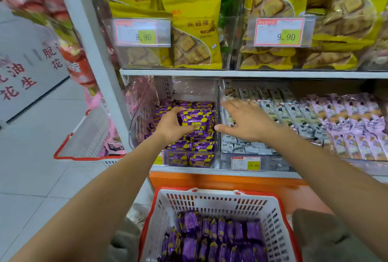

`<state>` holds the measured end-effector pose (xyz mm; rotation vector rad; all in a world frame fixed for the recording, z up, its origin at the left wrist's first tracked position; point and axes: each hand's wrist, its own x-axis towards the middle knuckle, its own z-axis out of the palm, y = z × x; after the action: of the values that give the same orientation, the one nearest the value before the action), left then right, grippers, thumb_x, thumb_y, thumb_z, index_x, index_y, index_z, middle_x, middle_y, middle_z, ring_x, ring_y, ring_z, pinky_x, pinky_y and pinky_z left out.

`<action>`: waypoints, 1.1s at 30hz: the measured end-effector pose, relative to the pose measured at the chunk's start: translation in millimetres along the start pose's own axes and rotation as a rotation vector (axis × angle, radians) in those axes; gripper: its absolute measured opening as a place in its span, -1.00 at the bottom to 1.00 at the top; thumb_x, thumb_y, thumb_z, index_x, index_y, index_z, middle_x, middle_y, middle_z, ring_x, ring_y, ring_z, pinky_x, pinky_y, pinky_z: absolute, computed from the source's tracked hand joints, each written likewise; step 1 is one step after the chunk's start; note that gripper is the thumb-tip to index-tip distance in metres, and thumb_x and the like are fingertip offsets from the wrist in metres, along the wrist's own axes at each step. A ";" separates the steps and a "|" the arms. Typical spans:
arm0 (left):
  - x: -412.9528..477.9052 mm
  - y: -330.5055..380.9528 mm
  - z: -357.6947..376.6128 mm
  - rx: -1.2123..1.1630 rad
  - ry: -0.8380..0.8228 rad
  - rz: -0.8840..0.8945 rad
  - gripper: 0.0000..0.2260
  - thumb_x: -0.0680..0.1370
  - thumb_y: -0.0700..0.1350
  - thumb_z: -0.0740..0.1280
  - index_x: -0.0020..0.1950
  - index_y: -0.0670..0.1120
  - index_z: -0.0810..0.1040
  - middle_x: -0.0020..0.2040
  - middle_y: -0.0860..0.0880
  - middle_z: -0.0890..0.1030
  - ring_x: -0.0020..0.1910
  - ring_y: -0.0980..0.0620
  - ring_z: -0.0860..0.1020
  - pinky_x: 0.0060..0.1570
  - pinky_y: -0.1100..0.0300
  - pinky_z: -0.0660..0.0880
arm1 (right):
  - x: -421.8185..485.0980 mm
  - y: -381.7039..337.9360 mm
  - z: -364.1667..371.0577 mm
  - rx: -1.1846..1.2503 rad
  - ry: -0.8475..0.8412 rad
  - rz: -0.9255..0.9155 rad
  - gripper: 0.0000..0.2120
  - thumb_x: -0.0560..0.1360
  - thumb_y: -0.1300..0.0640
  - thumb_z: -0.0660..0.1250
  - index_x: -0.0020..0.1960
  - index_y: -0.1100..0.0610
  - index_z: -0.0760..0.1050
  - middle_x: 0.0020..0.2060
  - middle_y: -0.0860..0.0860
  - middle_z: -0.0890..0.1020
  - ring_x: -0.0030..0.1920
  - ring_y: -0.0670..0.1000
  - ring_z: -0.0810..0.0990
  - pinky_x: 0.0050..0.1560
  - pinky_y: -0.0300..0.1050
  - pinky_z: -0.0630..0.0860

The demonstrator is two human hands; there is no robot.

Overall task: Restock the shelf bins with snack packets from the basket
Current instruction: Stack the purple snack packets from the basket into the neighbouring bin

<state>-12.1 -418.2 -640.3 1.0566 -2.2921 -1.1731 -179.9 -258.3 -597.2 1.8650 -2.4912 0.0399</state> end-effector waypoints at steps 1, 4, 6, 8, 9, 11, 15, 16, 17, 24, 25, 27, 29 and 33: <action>5.7 -1.2 2.9 0.009 -0.011 0.000 -0.42 0.42 -0.18 0.51 0.39 -0.10 0.37 -0.15 -0.09 0.48 -0.24 -0.01 0.45 -0.15 0.07 0.46 | -0.1 0.0 3.0 -0.003 0.001 -0.004 -0.17 0.50 -0.41 0.06 0.57 0.07 0.03 0.55 0.07 0.12 0.54 0.07 0.09 0.48 0.02 0.03; 21.7 -6.9 10.4 0.005 -0.009 0.008 -0.43 0.43 -0.17 0.51 0.38 -0.07 0.36 -0.24 -0.05 0.47 -0.28 0.01 0.44 -0.24 0.11 0.43 | -2.9 -0.6 6.8 0.058 0.075 -0.004 -0.05 0.37 -0.53 -0.11 0.56 0.04 0.10 0.56 0.06 0.11 0.54 0.07 0.08 0.48 0.05 0.03; 31.7 -11.5 13.8 0.004 -0.009 0.017 -0.42 0.42 -0.17 0.51 0.39 -0.10 0.37 -0.18 -0.06 0.51 -0.24 0.00 0.45 -0.25 0.13 0.42 | -6.9 -0.6 6.6 0.078 0.109 -0.019 -0.02 0.32 -0.54 -0.13 0.54 0.05 0.16 0.53 0.08 0.18 0.52 0.09 0.13 0.47 0.08 0.07; 39.0 -14.5 17.2 0.040 -0.044 0.031 -0.41 0.43 -0.17 0.51 0.40 -0.09 0.36 -0.14 -0.07 0.50 -0.22 -0.01 0.44 -0.22 0.14 0.41 | -14.6 -2.0 11.3 0.043 0.154 -0.053 -0.05 0.33 -0.52 -0.03 0.49 0.09 0.28 0.45 0.11 0.34 0.44 0.13 0.30 0.42 0.12 0.21; 41.7 -15.0 18.8 0.064 -0.076 0.037 -0.40 0.43 -0.16 0.51 0.41 -0.08 0.35 -0.14 -0.07 0.48 -0.21 -0.01 0.43 -0.19 0.14 0.40 | -19.0 -3.5 15.0 0.003 0.187 -0.068 -0.10 0.34 -0.48 0.05 0.45 0.12 0.35 0.40 0.13 0.42 0.38 0.15 0.40 0.36 0.14 0.31; 46.3 -17.7 22.9 0.098 -0.117 0.031 -0.38 0.45 -0.13 0.50 0.44 -0.07 0.31 -0.05 -0.06 0.45 -0.12 -0.01 0.42 -0.07 0.12 0.41 | -24.7 -3.5 25.6 -0.030 0.245 -0.076 -0.19 0.34 -0.38 0.22 0.39 0.16 0.42 0.34 0.14 0.48 0.31 0.16 0.48 0.30 0.11 0.38; 50.2 -23.1 25.0 0.168 -0.143 0.038 -0.35 0.44 -0.13 0.50 0.47 -0.04 0.30 0.20 -0.10 0.50 -0.17 -0.02 0.46 -0.02 0.11 0.45 | -24.2 -2.7 35.3 0.037 0.242 -0.079 -0.19 0.41 -0.27 0.37 0.48 0.17 0.26 0.49 0.11 0.30 0.48 0.09 0.27 0.47 0.03 0.05; 50.2 -23.4 25.1 0.186 -0.165 0.060 -0.33 0.44 -0.13 0.50 0.49 -0.03 0.29 0.31 -0.13 0.47 -0.06 -0.07 0.51 0.08 0.09 0.46 | -23.8 -2.9 36.4 0.031 0.247 -0.080 -0.20 0.41 -0.27 0.37 0.48 0.17 0.26 0.50 0.11 0.28 0.50 0.09 0.25 0.48 0.06 0.07; 49.2 -23.1 24.9 0.227 -0.185 0.082 -0.30 0.43 -0.11 0.51 0.50 -0.01 0.27 0.39 -0.14 0.41 0.14 -0.13 0.50 0.21 0.07 0.43 | -23.8 -3.9 37.0 0.021 0.256 -0.079 -0.20 0.41 -0.27 0.37 0.47 0.17 0.27 0.50 0.12 0.28 0.50 0.09 0.25 0.48 0.09 0.10; 44.8 -18.9 26.0 0.315 -0.144 0.106 -0.27 0.40 -0.05 0.54 0.49 -0.07 0.30 0.41 -0.20 0.30 0.44 -0.16 0.27 0.37 0.09 0.29 | -27.5 -9.8 38.6 -0.053 0.336 -0.048 -0.16 0.26 -0.23 0.52 0.36 0.23 0.41 0.26 0.16 0.49 0.29 0.15 0.38 0.31 0.13 0.36; 45.2 -17.2 24.8 0.307 -0.136 0.112 -0.28 0.40 -0.06 0.55 0.49 -0.08 0.31 0.43 -0.19 0.30 0.46 -0.15 0.25 0.36 0.12 0.28 | -28.9 -10.1 38.7 -0.062 0.352 -0.049 -0.17 0.25 -0.20 0.54 0.36 0.24 0.41 0.23 0.15 0.50 0.27 0.16 0.39 0.29 0.12 0.39; 48.9 -15.0 21.7 0.293 -0.093 0.126 -0.30 0.40 -0.06 0.54 0.48 -0.08 0.32 0.44 -0.17 0.31 0.45 -0.14 0.27 0.27 0.19 0.28 | -32.5 -10.4 39.1 -0.094 0.379 -0.062 -0.20 0.29 -0.13 0.53 0.38 0.25 0.39 0.24 0.15 0.50 0.27 0.16 0.42 0.30 0.11 0.37; 53.6 -12.9 19.0 0.287 -0.057 0.123 -0.30 0.42 -0.07 0.53 0.49 -0.07 0.32 0.46 -0.16 0.28 0.43 -0.12 0.29 0.27 0.19 0.27 | -37.0 -9.8 41.4 -0.124 0.401 -0.082 -0.25 0.35 -0.08 0.49 0.41 0.25 0.36 0.30 0.16 0.48 0.32 0.16 0.43 0.36 0.09 0.29; 68.7 -12.4 21.9 0.331 -0.030 0.131 -0.30 0.40 -0.07 0.54 0.48 -0.04 0.34 0.41 -0.12 0.34 0.37 -0.13 0.37 0.30 0.07 0.34 | -39.8 -12.6 46.4 -0.162 0.418 -0.081 -0.25 0.34 -0.02 0.51 0.43 0.25 0.36 0.37 0.17 0.46 0.37 0.18 0.43 0.37 0.11 0.18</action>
<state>-64.7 -462.8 -664.7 0.9829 -2.5952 -0.7814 -157.0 -225.5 -645.1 1.6852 -2.0748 0.1969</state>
